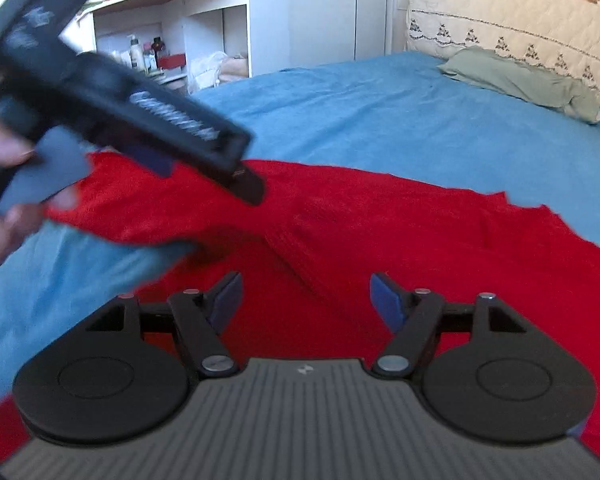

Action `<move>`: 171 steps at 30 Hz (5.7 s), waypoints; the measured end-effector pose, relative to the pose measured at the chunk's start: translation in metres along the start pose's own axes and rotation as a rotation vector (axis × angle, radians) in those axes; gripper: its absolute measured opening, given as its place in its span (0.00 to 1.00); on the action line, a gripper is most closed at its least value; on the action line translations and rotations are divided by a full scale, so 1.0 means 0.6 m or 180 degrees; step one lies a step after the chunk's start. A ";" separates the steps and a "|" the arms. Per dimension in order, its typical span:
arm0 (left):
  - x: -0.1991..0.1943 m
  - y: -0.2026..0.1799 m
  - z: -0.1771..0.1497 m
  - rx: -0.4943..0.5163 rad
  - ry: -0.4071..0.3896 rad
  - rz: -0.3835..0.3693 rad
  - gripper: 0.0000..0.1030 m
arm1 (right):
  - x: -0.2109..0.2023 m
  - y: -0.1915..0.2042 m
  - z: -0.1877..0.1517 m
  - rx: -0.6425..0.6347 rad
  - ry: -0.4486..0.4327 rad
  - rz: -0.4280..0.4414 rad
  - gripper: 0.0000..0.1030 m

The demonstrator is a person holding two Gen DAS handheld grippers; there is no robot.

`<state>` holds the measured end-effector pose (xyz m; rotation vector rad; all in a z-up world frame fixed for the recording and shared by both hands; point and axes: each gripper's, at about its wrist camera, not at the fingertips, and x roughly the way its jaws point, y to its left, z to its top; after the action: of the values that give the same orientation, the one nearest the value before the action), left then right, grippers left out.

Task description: Fold small clothes

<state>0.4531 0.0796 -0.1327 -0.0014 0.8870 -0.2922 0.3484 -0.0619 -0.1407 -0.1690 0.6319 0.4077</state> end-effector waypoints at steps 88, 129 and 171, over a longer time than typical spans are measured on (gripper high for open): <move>-0.269 0.298 -0.263 -0.2119 -0.1090 0.0816 0.97 | -0.233 -0.053 -0.016 0.0481 0.0212 -0.0336 1.00; -0.083 -0.226 0.105 -0.0165 -0.1308 -0.0621 0.03 | -0.322 -0.200 -0.045 0.1190 -0.0024 -0.0975 1.00; -0.047 -0.046 -0.095 -0.0398 -0.0799 0.0344 0.92 | -0.166 -0.301 -0.092 0.1976 0.0315 -0.0813 0.62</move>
<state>0.3861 0.0670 -0.1439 -0.1039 0.6520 -0.1314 0.3215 -0.2725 -0.1189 0.3220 0.7960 -0.0544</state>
